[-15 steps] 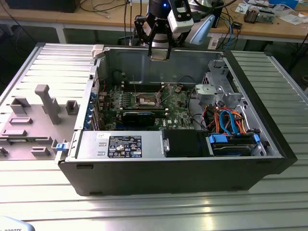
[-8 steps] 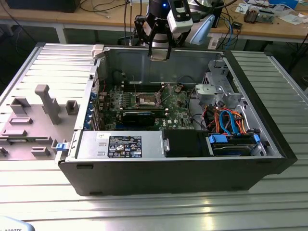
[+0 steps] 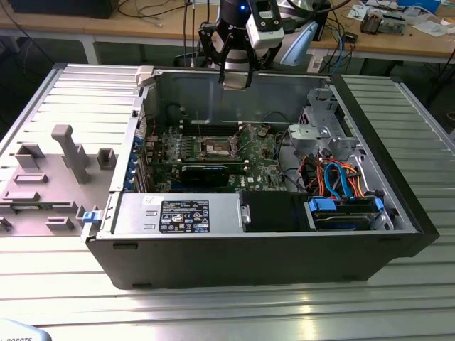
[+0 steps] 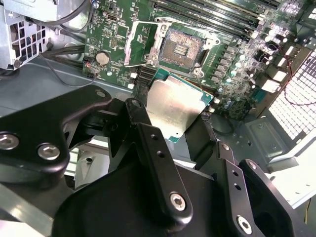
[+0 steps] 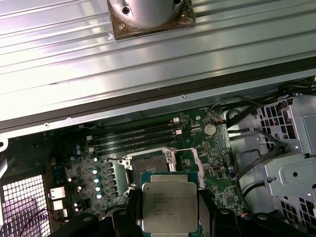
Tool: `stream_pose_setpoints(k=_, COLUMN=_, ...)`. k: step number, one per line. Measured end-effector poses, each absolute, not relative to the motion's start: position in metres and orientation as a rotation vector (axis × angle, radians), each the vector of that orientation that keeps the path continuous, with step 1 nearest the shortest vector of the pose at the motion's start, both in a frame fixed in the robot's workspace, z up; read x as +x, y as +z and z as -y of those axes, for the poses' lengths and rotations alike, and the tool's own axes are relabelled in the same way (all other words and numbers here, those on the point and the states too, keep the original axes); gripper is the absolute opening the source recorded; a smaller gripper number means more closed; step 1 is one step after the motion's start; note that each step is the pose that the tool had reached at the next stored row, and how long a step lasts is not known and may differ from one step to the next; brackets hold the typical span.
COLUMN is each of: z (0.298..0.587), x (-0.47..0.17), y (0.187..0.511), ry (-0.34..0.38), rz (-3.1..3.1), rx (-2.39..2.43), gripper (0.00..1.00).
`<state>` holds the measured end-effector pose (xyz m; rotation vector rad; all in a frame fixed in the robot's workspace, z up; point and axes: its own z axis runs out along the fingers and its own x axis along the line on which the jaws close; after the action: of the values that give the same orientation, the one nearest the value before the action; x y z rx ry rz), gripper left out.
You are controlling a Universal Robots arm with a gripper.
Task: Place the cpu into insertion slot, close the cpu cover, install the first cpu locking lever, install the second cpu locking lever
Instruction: 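Place the cpu into insertion slot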
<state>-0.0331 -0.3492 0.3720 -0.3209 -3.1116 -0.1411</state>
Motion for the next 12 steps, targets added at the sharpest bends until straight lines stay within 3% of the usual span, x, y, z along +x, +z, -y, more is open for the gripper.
stream_pose_setpoints(k=12, z=0.3492, x=-0.0331, y=0.3719, ry=-0.141, rz=3.107, rx=-0.374, gripper=0.54)
